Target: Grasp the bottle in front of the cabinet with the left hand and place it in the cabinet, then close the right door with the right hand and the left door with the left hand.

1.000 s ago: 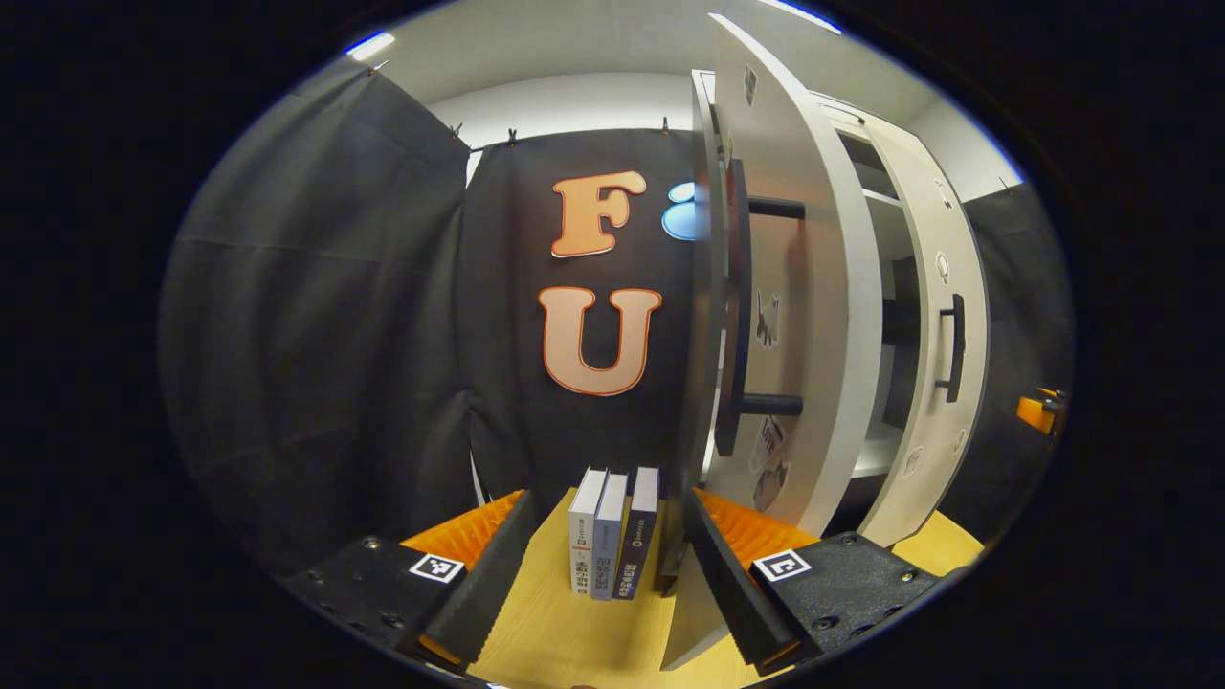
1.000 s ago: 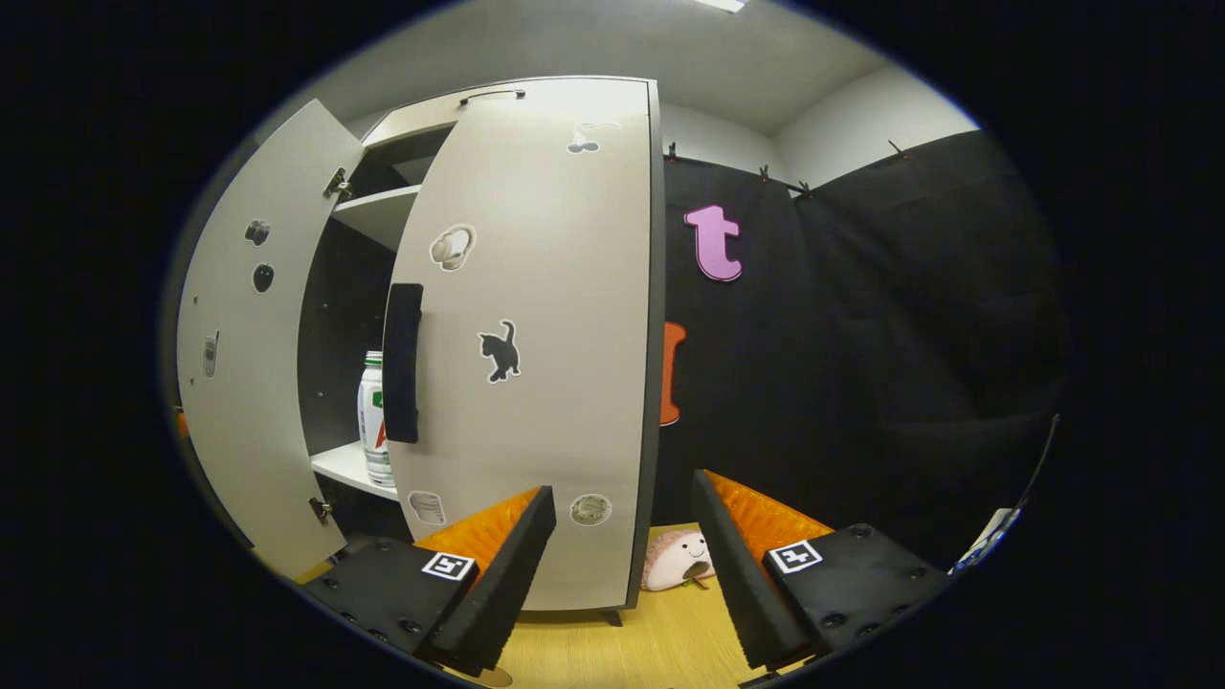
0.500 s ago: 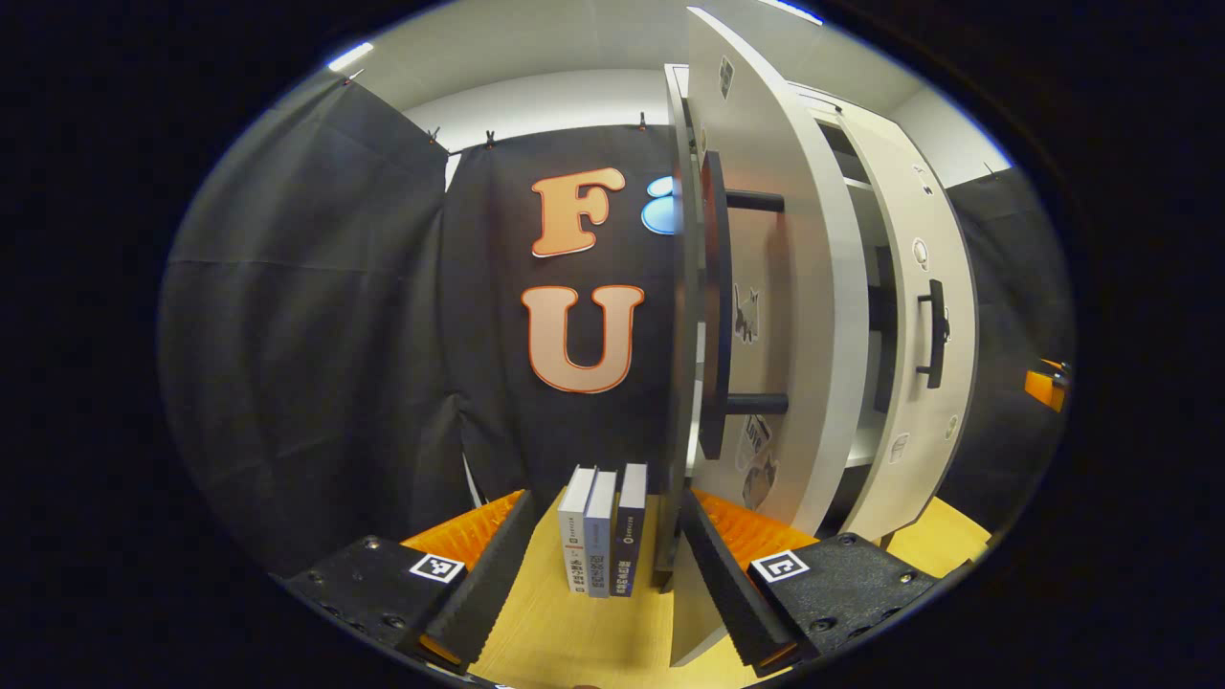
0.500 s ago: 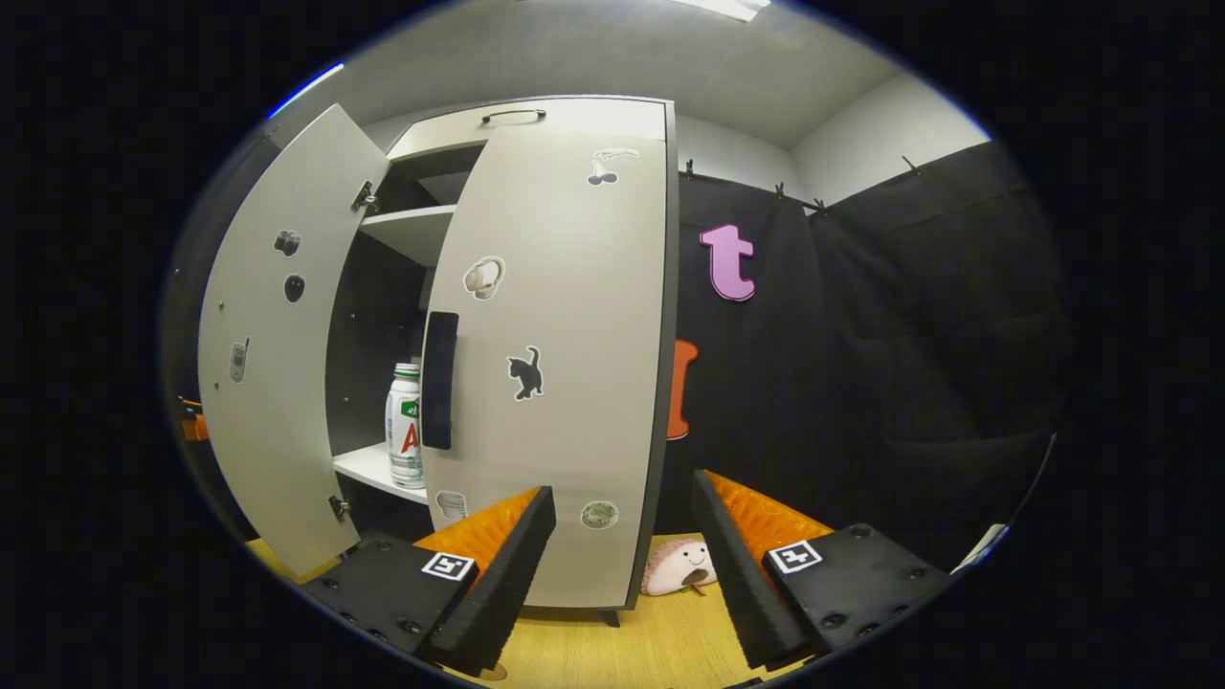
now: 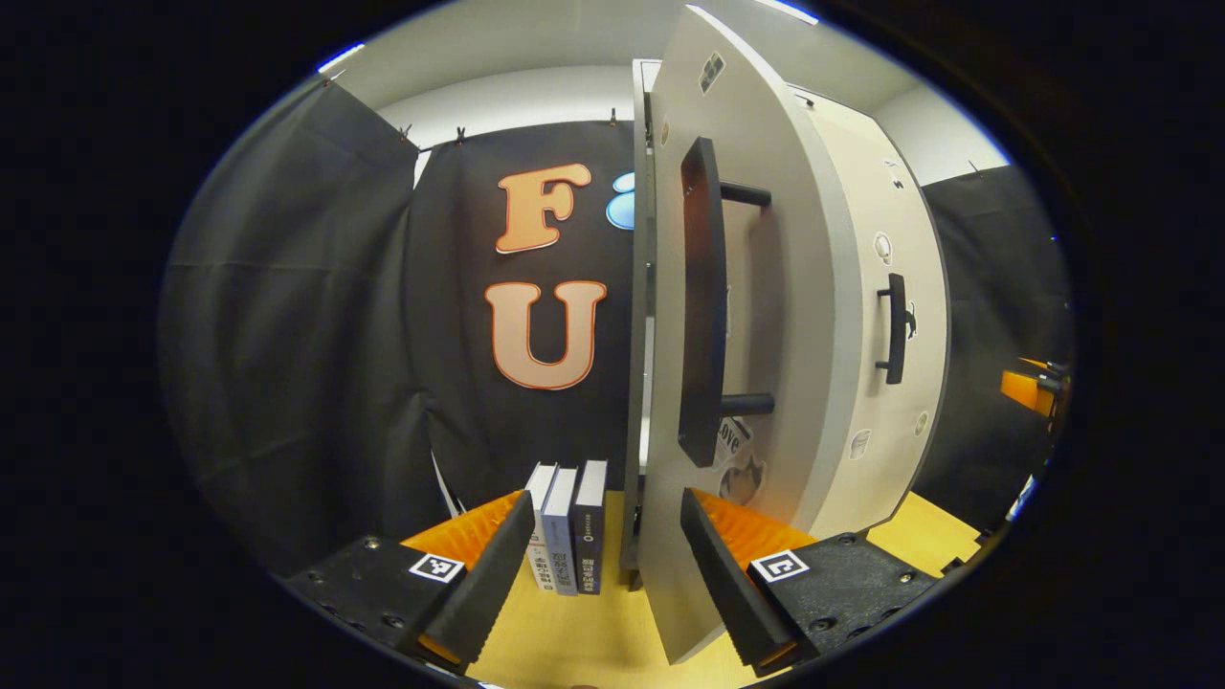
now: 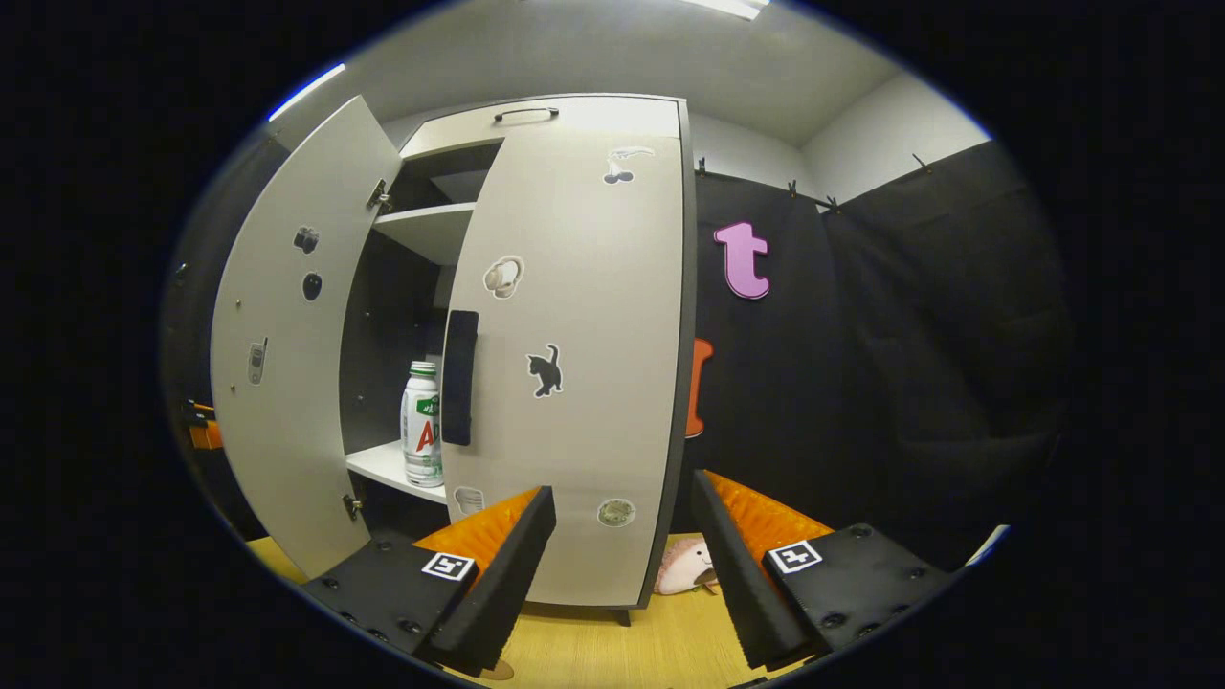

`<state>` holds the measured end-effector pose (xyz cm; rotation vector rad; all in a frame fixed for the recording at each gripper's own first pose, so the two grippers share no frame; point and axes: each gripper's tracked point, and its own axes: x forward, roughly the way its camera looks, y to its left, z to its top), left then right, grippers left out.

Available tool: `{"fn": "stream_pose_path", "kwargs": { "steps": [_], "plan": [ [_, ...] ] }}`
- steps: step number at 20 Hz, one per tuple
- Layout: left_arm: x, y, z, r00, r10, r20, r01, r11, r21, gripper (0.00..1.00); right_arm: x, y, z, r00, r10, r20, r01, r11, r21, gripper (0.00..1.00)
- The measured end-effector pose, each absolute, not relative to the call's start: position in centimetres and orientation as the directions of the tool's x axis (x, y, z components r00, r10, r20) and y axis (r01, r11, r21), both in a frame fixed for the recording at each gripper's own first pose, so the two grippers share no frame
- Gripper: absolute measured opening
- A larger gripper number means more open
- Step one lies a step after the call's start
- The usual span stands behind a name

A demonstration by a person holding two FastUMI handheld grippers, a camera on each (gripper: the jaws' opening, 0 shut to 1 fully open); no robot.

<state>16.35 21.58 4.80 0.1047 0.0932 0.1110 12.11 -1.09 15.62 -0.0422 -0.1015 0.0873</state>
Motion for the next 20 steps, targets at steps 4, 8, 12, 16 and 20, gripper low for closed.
{"fn": "stream_pose_path", "kwargs": {
  "steps": [4, 8, 12, 16, 20],
  "plan": [
    [16.8, 19.9, 4.5, 0.991, 0.1, -0.091, -0.091, 0.991, 0.096, 0.94, 12.1, -1.0, 15.4, 0.991, 0.096, 0.095, -0.092, 0.994, -0.051, 0.95],
    [17.5, 17.8, 4.2, 0.993, 0.087, -0.085, -0.08, 0.994, 0.079, 0.94, 12.0, -1.4, 15.2, 0.992, 0.085, 0.089, -0.08, 0.995, -0.058, 0.95],
    [18.2, 16.1, 3.6, 0.992, 0.079, -0.098, -0.07, 0.993, 0.091, 0.91, 12.0, -1.9, 15.0, 0.994, 0.071, 0.082, -0.067, 0.996, -0.057, 0.95],
    [19.3, 14.4, 2.9, 0.993, 0.071, -0.099, -0.062, 0.994, 0.088, 0.97, 12.2, -2.1, 14.3, 0.996, 0.062, 0.063, -0.058, 0.996, -0.065, 0.95],
    [20.7, 12.3, 2.2, 0.993, 0.036, -0.108, -0.028, 0.997, 0.074, 0.94, 12.5, -2.6, 13.8, 0.998, 0.048, 0.047, -0.045, 0.997, -0.059, 0.89]
  ]
}}
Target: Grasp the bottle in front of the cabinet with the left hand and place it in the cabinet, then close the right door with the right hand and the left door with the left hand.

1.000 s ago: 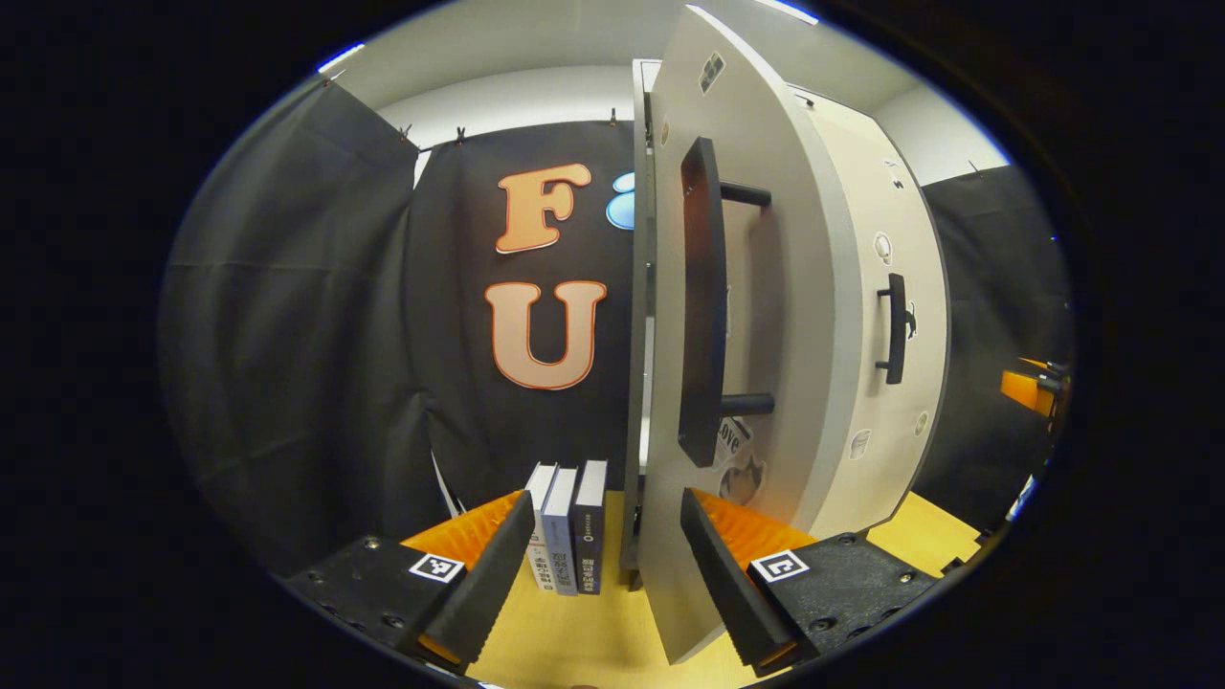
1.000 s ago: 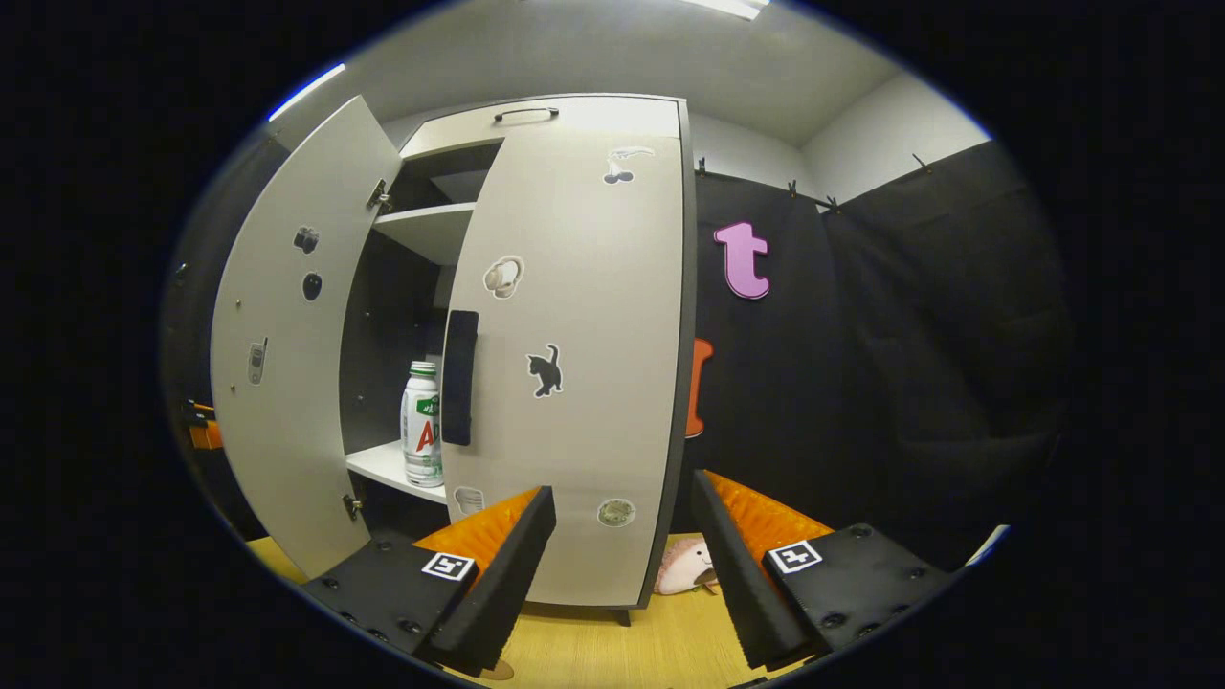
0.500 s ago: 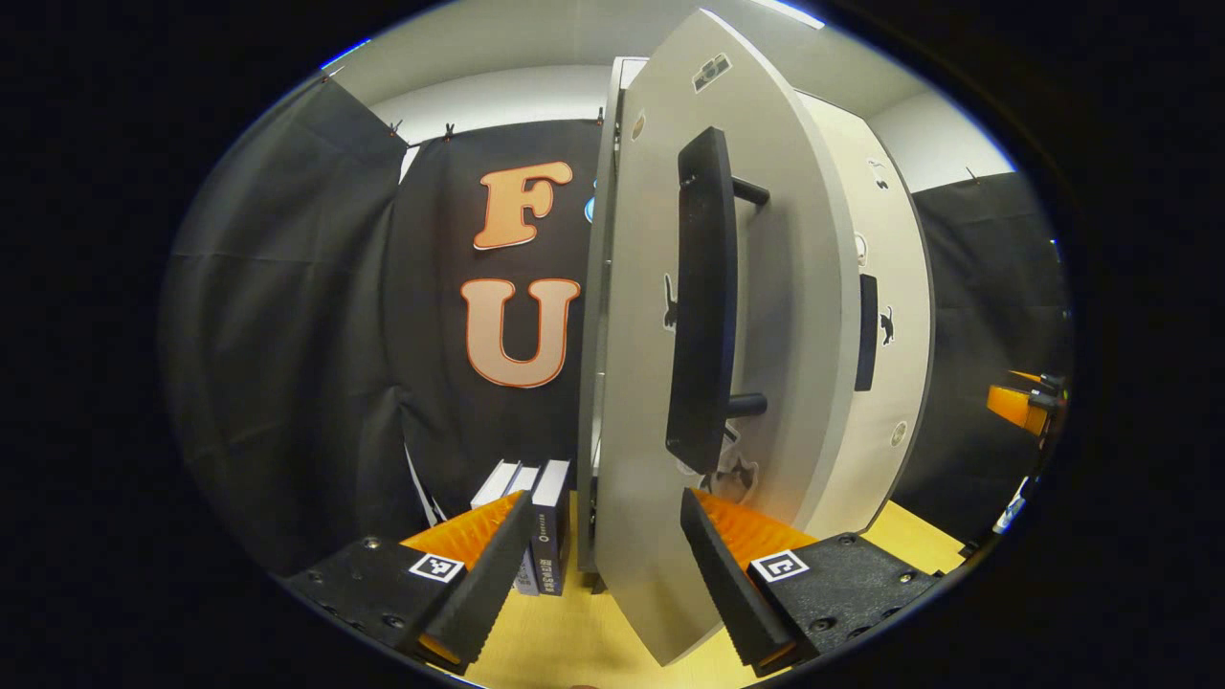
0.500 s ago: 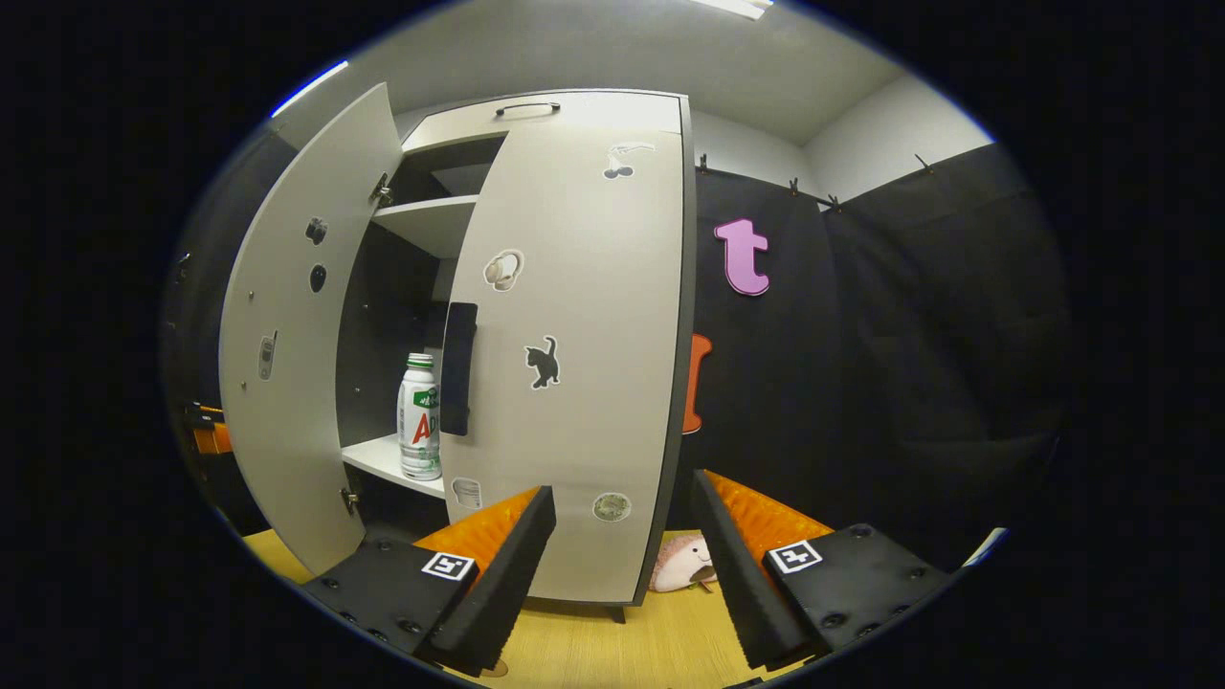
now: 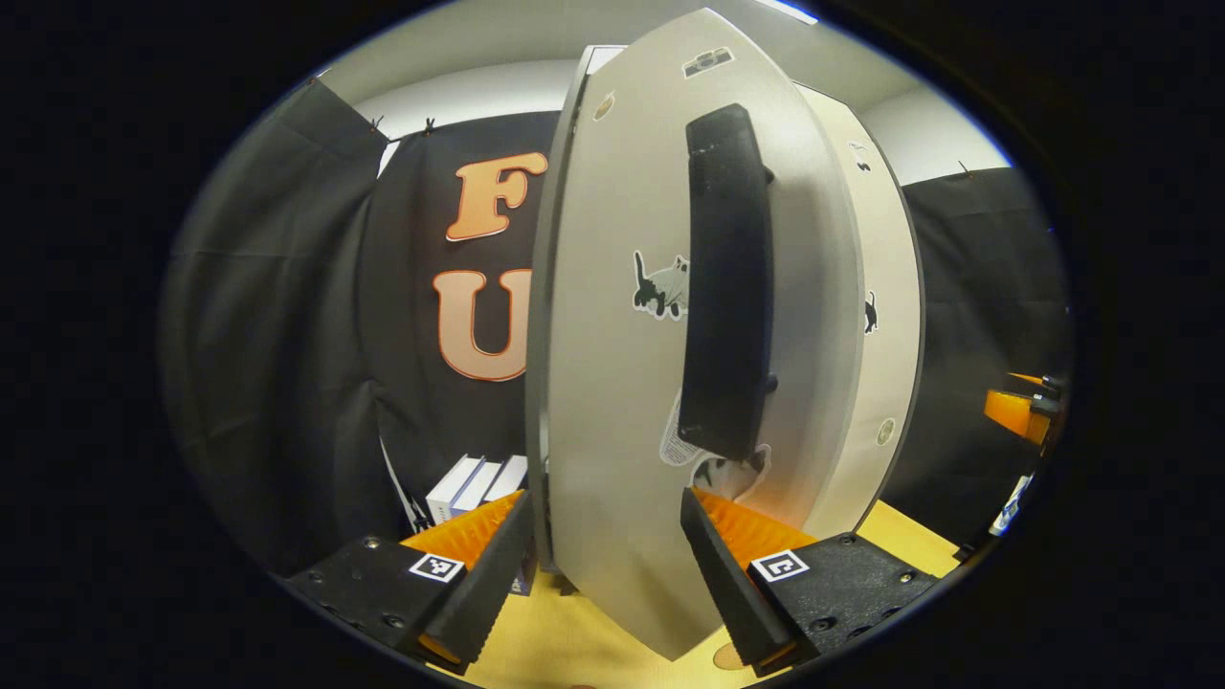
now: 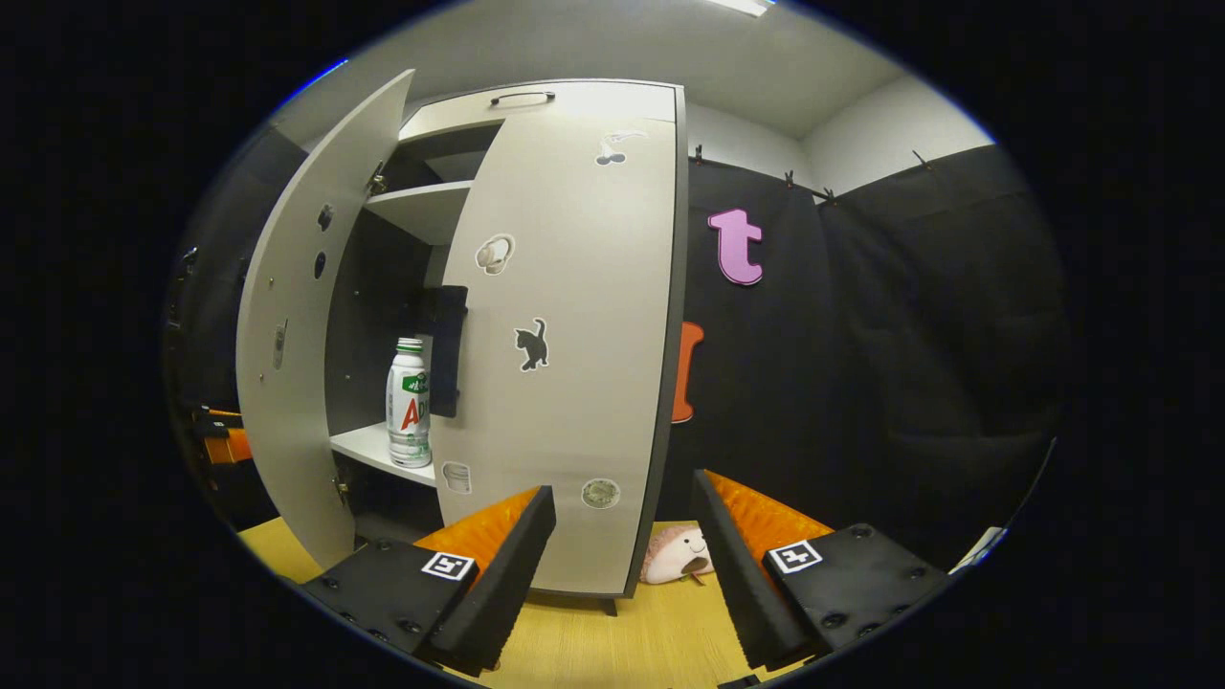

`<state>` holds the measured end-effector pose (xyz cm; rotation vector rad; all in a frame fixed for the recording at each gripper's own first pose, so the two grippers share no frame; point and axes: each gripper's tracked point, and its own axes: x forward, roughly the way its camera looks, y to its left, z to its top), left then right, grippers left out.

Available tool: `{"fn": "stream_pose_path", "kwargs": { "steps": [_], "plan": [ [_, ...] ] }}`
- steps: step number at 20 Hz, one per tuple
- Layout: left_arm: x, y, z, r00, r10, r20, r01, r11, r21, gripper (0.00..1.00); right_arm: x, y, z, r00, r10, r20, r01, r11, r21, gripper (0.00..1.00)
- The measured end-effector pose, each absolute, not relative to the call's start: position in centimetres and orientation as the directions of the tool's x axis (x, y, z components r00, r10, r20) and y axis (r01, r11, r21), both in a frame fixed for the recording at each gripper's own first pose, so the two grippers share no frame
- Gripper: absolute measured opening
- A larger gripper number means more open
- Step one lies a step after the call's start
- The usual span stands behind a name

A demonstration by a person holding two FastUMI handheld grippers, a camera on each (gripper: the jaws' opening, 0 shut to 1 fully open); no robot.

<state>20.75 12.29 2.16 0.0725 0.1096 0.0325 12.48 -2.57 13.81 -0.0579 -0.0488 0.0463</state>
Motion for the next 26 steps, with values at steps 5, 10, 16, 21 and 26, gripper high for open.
{"fn": "stream_pose_path", "kwargs": {
  "steps": [5, 10, 16, 21, 26],
  "plan": [
    [23.9, 8.5, 0.2, 0.99, -0.023, -0.141, 0.031, 0.998, 0.059, 0.92, 12.6, -3.7, 13.8, 0.999, 0.021, 0.049, -0.019, 0.999, -0.037, 0.89],
    [27.3, 6.3, -0.2, 0.99, -0.026, -0.141, 0.038, 0.996, 0.083, 0.95, 12.7, -5.4, 13.9, 0.999, -0.009, 0.047, 0.01, 0.999, -0.035, 0.95],
    [29.4, 5.6, -0.7, 0.989, -0.02, -0.145, 0.034, 0.995, 0.096, 0.94, 12.8, -6.2, 13.0, 0.999, -0.018, 0.028, 0.018, 1.0, -0.01, 0.95],
    [31.4, 5.1, -1.2, 0.989, -0.009, -0.15, 0.025, 0.995, 0.1, 0.94, 12.6, -7.0, 12.9, 0.999, -0.013, 0.03, 0.013, 1.0, -0.013, 0.95],
    [32.8, 5.0, -1.2, 0.988, 0.0, -0.156, 0.018, 0.994, 0.111, 0.95, 12.9, -7.9, 12.9, 0.999, -0.019, 0.028, 0.019, 1.0, 0.004, 0.95]
  ]
}}
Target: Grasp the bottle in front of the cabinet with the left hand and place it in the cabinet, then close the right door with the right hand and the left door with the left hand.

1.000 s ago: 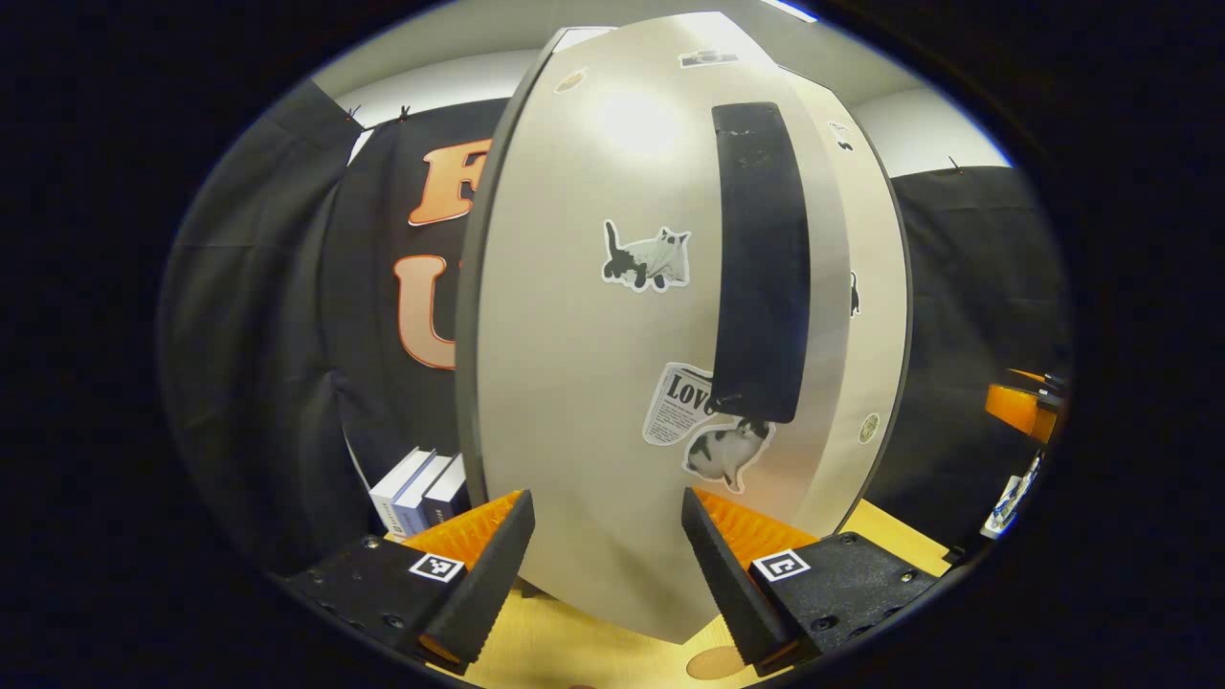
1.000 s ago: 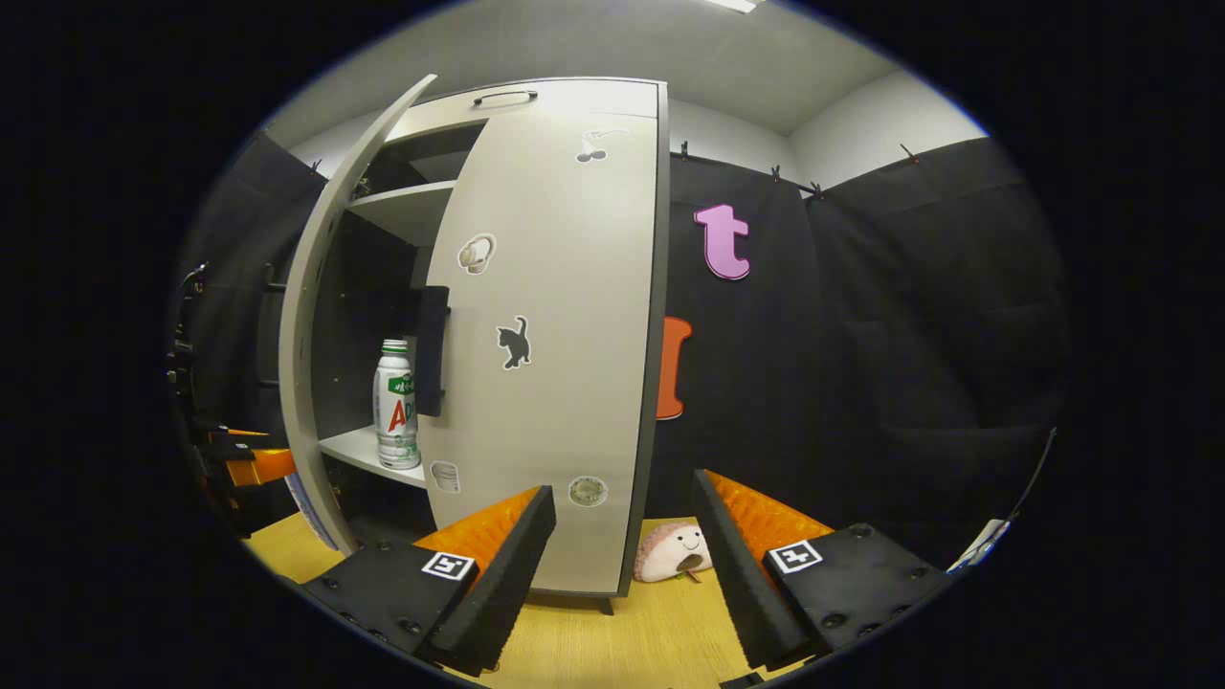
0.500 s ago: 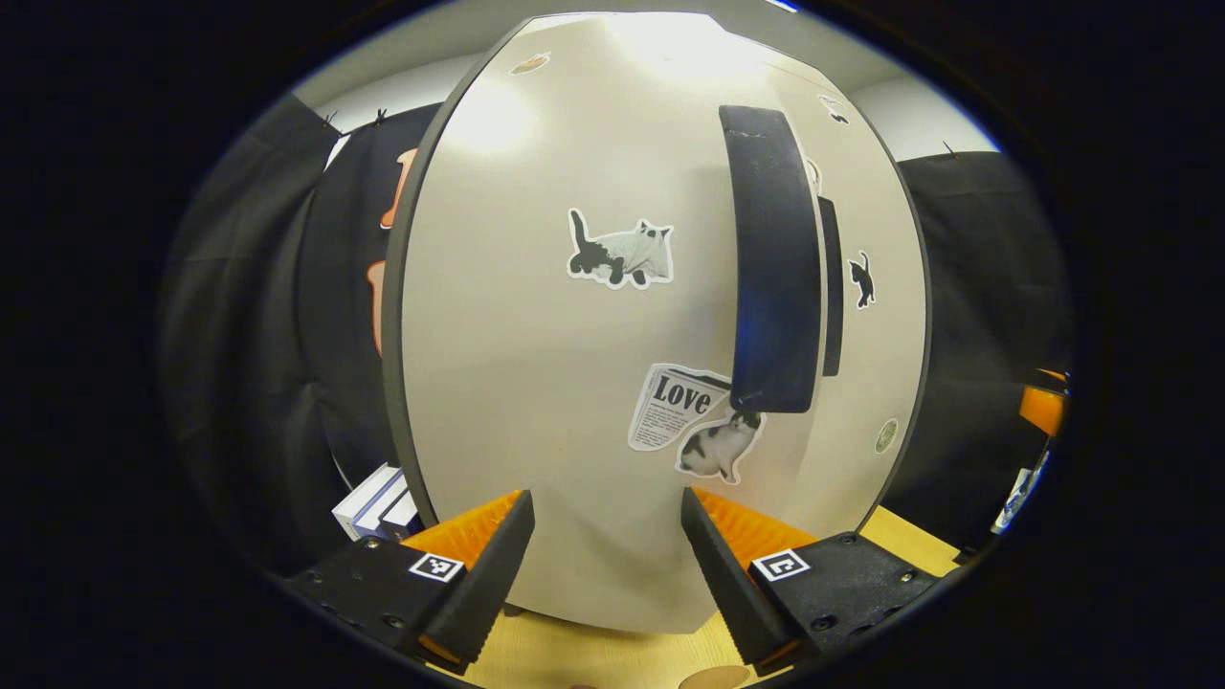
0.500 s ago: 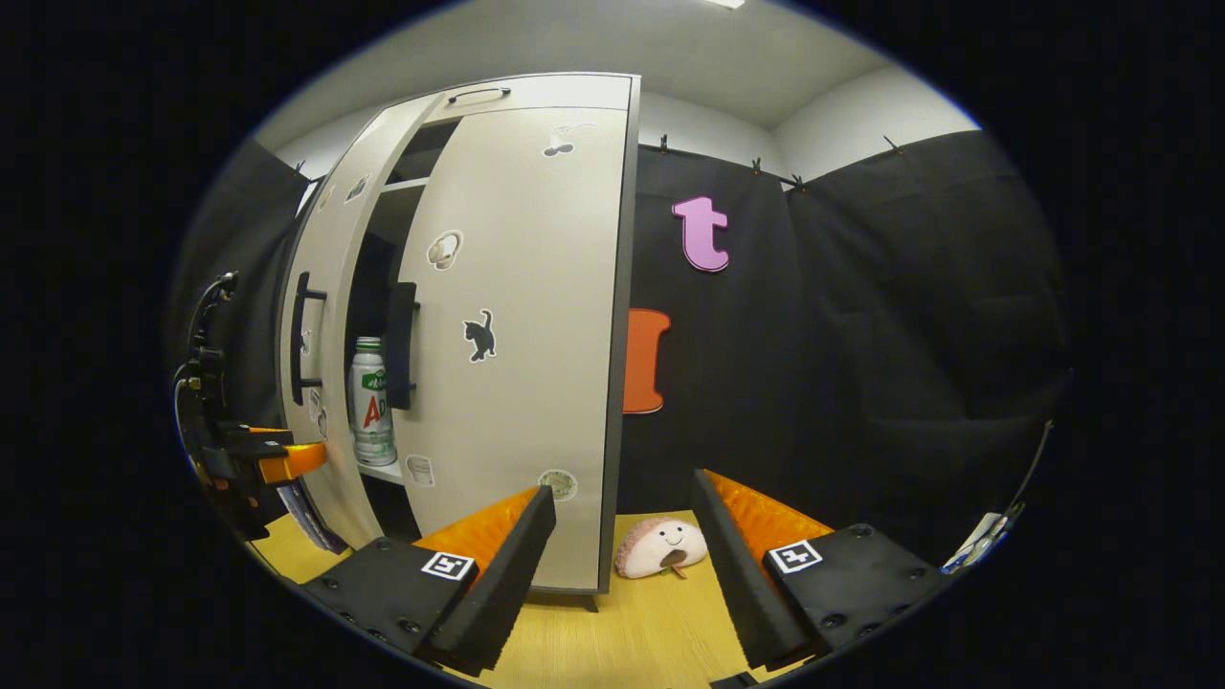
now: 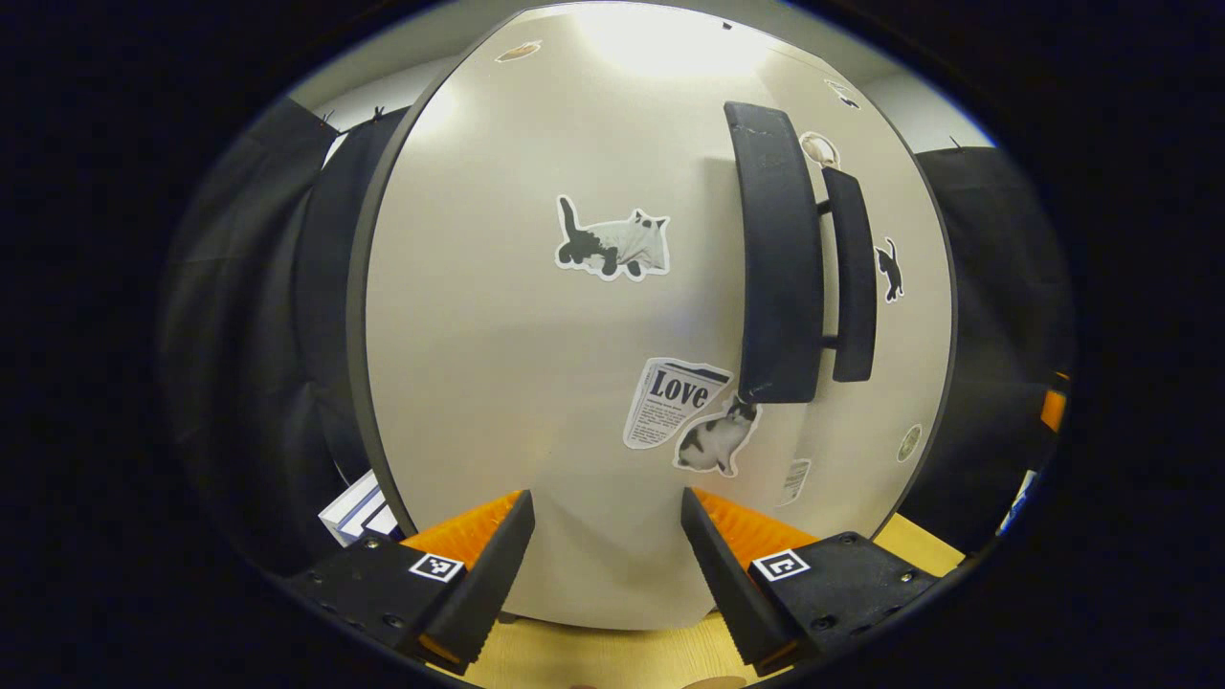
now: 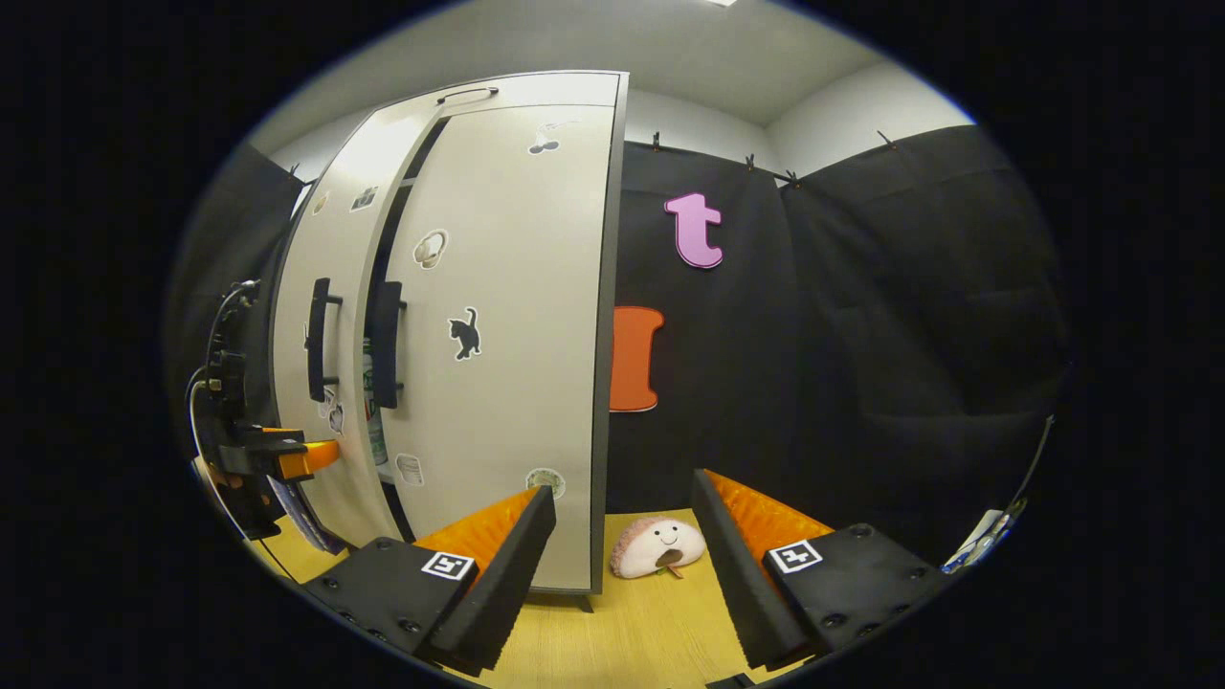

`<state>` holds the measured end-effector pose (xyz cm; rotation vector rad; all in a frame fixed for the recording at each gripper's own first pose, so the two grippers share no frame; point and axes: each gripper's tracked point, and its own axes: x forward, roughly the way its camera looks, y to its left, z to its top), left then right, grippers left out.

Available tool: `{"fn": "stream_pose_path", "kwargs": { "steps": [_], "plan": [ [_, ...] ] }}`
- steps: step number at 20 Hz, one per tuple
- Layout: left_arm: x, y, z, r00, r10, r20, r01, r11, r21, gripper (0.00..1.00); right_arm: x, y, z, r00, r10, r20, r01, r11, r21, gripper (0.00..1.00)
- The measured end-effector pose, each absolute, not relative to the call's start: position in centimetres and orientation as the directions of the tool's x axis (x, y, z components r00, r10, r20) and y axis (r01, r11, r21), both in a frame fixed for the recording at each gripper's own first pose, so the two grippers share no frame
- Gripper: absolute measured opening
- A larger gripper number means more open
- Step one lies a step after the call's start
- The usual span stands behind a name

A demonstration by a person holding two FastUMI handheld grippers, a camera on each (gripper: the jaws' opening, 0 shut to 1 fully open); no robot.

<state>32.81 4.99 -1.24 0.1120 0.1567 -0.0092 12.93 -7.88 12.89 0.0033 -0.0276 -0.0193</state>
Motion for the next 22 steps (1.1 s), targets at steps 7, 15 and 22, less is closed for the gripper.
{"fn": "stream_pose_path", "kwargs": {
  "steps": [7, 15, 22],
  "plan": [
    [31.4, 4.3, 0.8, 0.991, -0.017, -0.132, 0.036, 0.99, 0.138, 0.95, 12.9, -7.4, 12.8, 1.0, 0.003, 0.02, -0.003, 1.0, 0.006, 0.95],
    [24.8, 3.7, 6.9, 0.996, -0.04, -0.084, 0.049, 0.993, 0.104, 0.95, 11.1, -6.3, 14.7, 0.999, 0.023, 0.049, -0.024, 0.999, 0.026, 0.95],
    [18.8, 3.9, 12.1, 0.999, -0.042, -0.013, 0.043, 0.995, 0.088, 0.95, 9.1, -5.9, 16.4, 0.996, 0.027, 0.082, -0.029, 0.999, 0.019, 0.95]
  ]
}}
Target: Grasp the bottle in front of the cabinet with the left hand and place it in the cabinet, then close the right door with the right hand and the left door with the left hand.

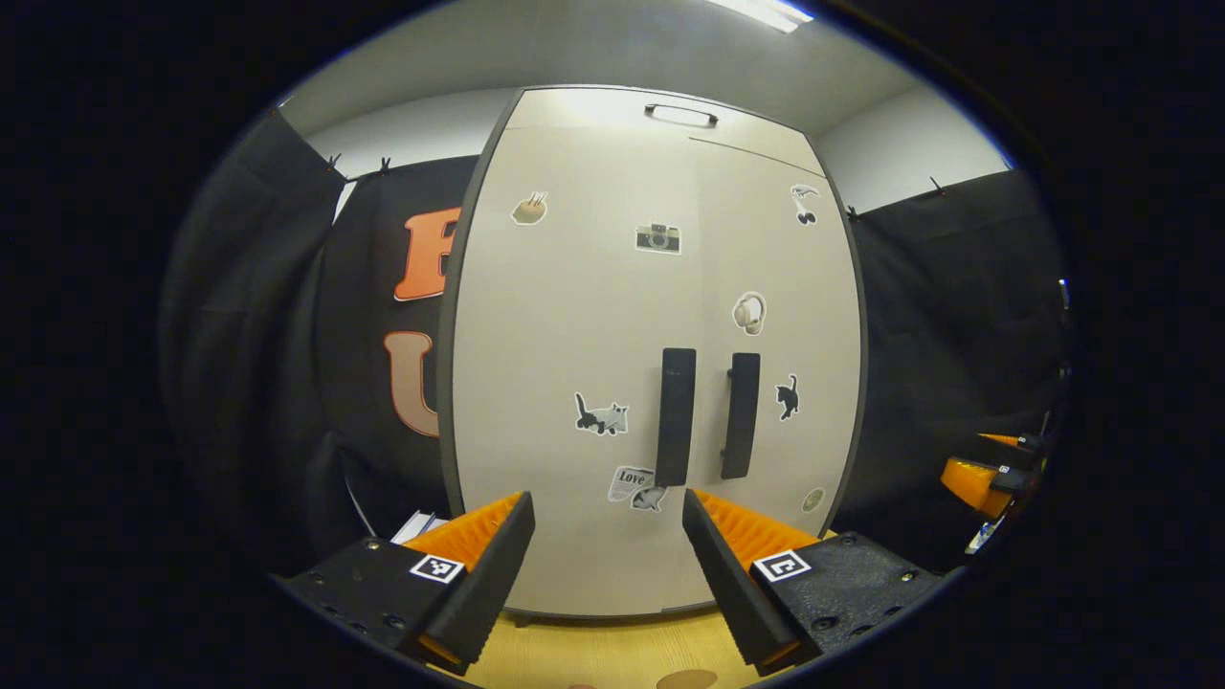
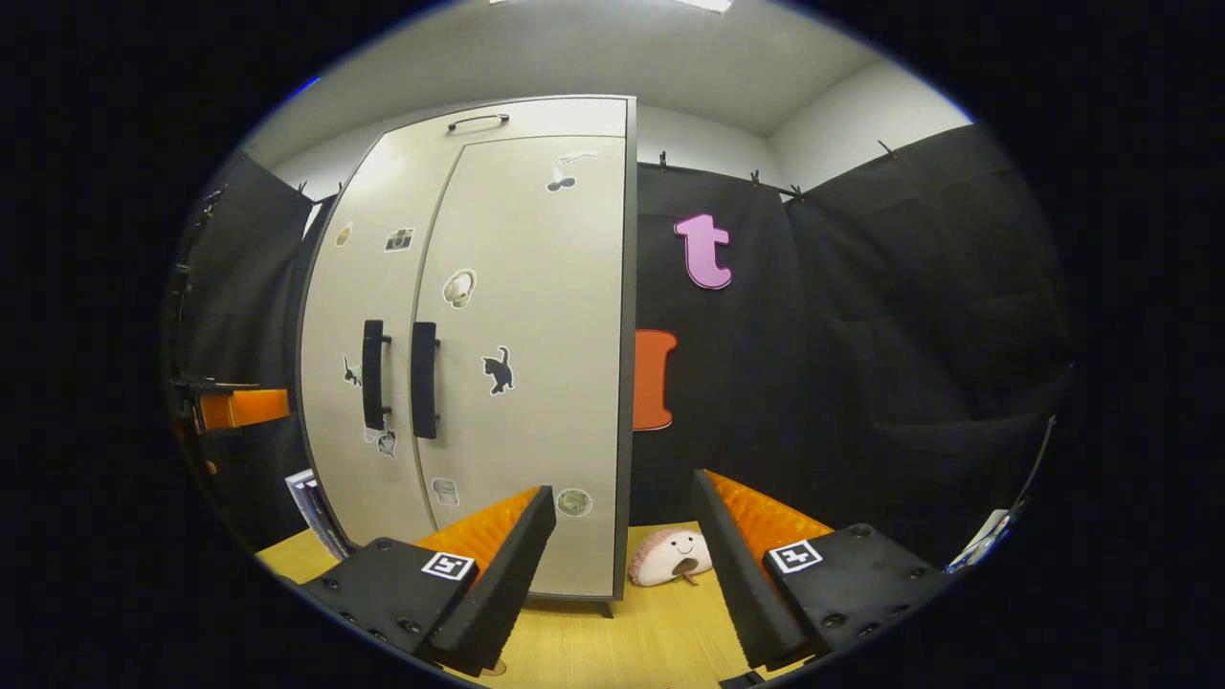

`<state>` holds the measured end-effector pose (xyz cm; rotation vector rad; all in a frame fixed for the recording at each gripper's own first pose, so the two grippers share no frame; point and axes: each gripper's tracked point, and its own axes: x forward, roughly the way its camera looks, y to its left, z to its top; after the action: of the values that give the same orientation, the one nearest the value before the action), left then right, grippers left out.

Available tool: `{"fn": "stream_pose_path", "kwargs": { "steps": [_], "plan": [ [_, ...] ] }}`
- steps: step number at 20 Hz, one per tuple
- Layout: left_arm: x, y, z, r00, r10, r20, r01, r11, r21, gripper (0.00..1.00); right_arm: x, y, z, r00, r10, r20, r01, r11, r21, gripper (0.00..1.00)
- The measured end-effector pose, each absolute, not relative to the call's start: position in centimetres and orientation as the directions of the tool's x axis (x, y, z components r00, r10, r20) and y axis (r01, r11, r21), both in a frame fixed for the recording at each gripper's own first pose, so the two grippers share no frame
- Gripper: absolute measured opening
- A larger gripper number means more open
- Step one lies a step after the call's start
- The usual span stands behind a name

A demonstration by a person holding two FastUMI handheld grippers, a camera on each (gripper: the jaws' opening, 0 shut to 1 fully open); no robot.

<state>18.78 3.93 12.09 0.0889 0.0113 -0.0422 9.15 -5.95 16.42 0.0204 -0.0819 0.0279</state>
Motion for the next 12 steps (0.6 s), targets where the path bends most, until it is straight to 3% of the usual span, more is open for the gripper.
{"fn": "stream_pose_path", "kwargs": {
  "steps": [12],
  "plan": [
    [14.6, 4.8, 14.4, 0.999, -0.025, 0.026, 0.023, 0.998, 0.062, 0.95, 6.4, -6.1, 17.8, 0.993, 0.021, 0.114, -0.023, 1.0, 0.015, 0.95]
  ]
}}
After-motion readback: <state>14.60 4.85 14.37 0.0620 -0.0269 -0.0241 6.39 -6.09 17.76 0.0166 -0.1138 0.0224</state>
